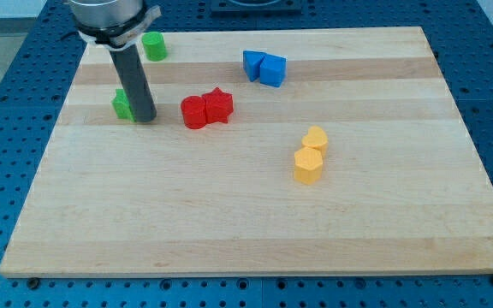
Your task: Push green star closer to green circle
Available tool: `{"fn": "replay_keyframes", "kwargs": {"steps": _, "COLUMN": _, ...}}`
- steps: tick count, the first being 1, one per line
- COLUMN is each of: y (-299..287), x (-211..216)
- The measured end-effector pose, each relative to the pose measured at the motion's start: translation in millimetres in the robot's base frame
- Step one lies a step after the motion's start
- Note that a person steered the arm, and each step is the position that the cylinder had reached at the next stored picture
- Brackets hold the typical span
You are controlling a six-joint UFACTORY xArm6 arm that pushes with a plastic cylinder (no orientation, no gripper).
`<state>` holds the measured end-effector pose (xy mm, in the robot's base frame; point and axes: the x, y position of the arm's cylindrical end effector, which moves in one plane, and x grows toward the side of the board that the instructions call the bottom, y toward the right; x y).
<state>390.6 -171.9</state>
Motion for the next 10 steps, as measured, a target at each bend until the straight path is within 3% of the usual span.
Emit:
{"fn": "replay_keyframes", "kwargs": {"steps": 5, "y": -35, "x": 30}}
{"fn": "replay_keyframes", "kwargs": {"steps": 8, "y": -41, "x": 22}}
{"fn": "replay_keyframes", "kwargs": {"steps": 10, "y": -51, "x": -7}}
